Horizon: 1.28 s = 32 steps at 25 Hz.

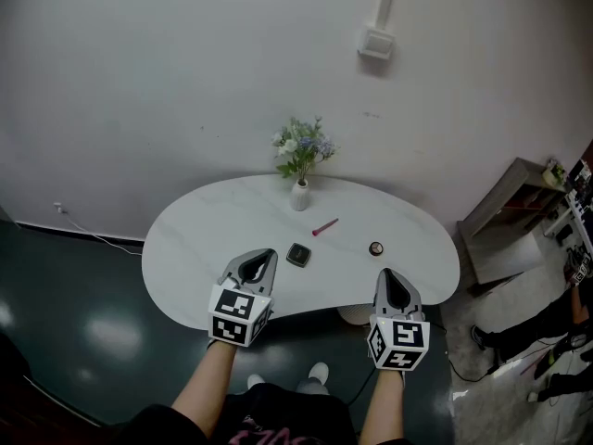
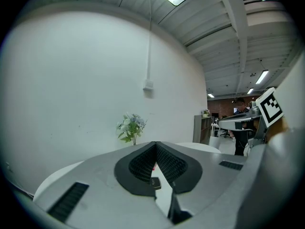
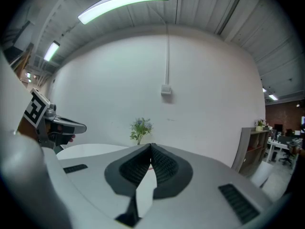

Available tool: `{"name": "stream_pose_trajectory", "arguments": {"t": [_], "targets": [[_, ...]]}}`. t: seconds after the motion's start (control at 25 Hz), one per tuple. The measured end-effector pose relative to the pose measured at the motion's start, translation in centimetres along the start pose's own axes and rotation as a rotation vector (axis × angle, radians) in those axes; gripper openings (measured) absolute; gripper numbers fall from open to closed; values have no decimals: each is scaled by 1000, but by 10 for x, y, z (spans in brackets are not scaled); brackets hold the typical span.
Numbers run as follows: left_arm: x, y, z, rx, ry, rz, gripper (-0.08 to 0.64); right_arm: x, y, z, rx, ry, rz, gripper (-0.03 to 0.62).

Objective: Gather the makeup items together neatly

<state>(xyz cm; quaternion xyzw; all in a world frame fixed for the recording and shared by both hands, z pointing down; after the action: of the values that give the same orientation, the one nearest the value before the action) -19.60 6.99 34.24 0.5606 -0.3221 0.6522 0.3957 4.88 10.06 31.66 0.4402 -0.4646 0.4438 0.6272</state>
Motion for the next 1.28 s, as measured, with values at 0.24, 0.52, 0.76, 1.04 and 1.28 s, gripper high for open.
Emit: {"name": "stream_pose_trajectory", "arguments": {"t": [0.24,0.52,0.76,1.04,1.28], "targets": [[-2,-6,14,9,0,8,11,2,-7,8,-8,-6,5,63],[2,-11,48,-20,32,13,11,9,-37,36,-32,-5,38,63],[4,-20,88,-51,67,8,11,18,-69,72,-73,14,58,63],[9,-31,139,-82,110,-2,9,28,-111,116,-115,31,64,63],[1,-35,179,-126,121,6,11,36,-137,152,-157,42,80,63]]}}
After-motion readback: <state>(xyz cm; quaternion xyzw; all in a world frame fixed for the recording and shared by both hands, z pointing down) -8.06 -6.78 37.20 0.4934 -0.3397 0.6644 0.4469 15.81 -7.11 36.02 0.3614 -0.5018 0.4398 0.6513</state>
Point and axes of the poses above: the fingertips, and each gripper's own axes: z forward along the fingers, y to its left, x out of its underside, the point moved 3 cm from there along -z, backward along the fingers
